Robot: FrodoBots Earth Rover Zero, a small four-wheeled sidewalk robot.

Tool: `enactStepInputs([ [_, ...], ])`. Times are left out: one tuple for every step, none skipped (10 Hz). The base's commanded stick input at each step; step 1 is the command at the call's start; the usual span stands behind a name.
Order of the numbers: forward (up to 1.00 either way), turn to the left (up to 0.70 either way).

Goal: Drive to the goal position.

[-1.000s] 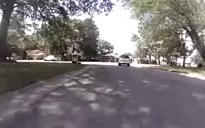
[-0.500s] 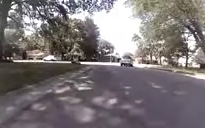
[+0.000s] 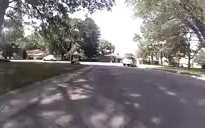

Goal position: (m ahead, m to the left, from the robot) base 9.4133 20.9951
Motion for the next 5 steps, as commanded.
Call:
enactStepInputs([
  [1.00, 0.00],
  [1.00, 0.00],
  [1.00, 0.00],
  [1.00, 0.00],
  [1.00, 0.00],
])
